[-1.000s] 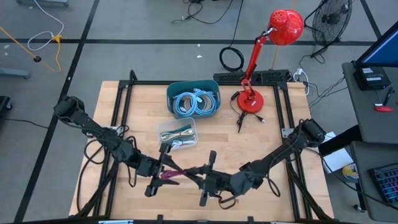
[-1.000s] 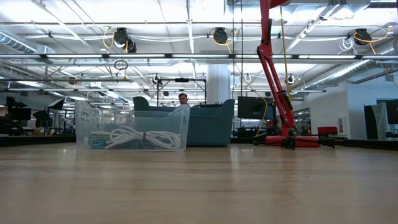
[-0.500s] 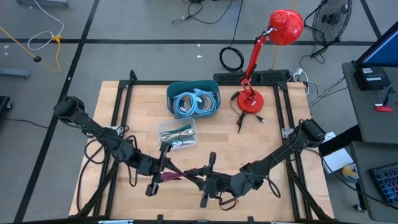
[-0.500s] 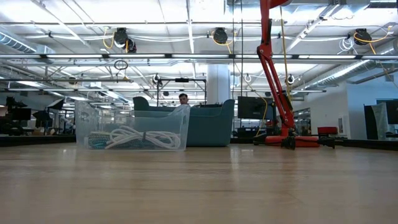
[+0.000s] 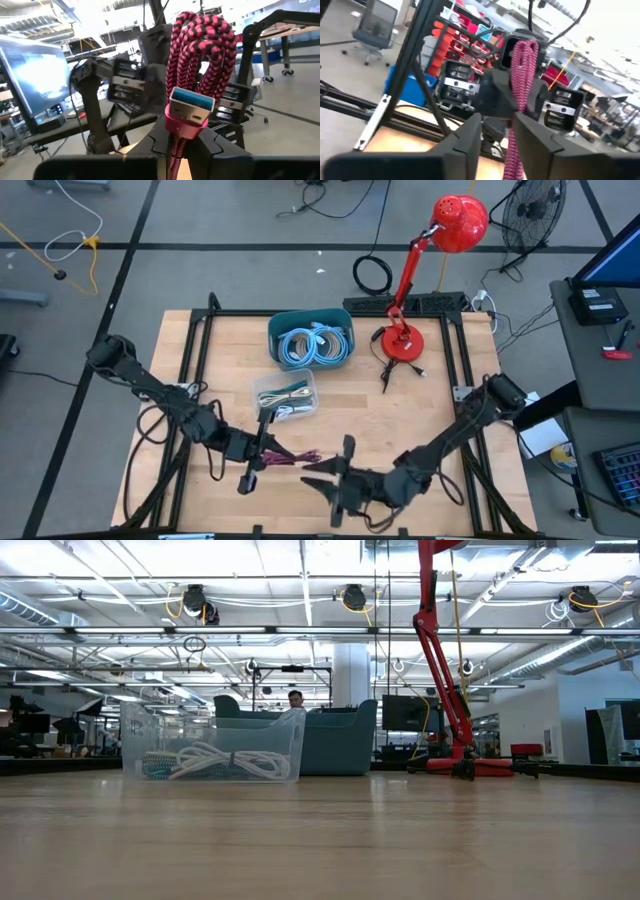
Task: Pick & Place USB Port
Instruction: Put the pink charger cable into the transparent bin
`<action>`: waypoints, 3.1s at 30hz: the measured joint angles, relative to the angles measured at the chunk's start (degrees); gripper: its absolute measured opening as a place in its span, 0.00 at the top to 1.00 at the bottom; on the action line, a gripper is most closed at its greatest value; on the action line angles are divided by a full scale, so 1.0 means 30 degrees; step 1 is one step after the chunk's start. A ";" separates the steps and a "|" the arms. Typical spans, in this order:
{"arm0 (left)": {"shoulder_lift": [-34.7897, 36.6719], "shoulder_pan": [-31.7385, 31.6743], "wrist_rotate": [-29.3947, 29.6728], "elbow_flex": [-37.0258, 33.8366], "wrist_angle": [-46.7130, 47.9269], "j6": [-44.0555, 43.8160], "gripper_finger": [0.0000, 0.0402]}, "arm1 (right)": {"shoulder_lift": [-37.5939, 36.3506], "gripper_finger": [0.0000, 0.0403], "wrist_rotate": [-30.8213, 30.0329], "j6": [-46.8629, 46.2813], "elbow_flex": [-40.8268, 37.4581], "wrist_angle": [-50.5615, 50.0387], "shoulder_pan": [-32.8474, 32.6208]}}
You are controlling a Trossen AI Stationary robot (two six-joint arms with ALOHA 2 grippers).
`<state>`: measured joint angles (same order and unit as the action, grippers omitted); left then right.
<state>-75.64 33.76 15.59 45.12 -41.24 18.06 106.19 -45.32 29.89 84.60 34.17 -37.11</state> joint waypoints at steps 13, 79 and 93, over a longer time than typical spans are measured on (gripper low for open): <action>0.1209 -0.0652 0.4342 -0.0007 0.6786 -0.1999 0.94 | -0.0007 0.50 -0.4622 0.3608 0.0000 0.2064 -0.1418; -0.5821 -1.2531 -0.7151 0.5515 2.7782 -0.7089 0.94 | -0.0015 0.53 -0.8467 0.5565 -0.0003 0.3121 -0.1920; -0.7482 -1.2546 -0.6830 0.5629 2.7150 -0.6501 0.73 | -0.0015 0.53 -0.9472 0.5849 0.0000 0.3121 -0.1920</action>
<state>-98.08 -3.88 -4.90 62.01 40.21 -1.44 106.15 -73.73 47.44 84.60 43.53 -42.87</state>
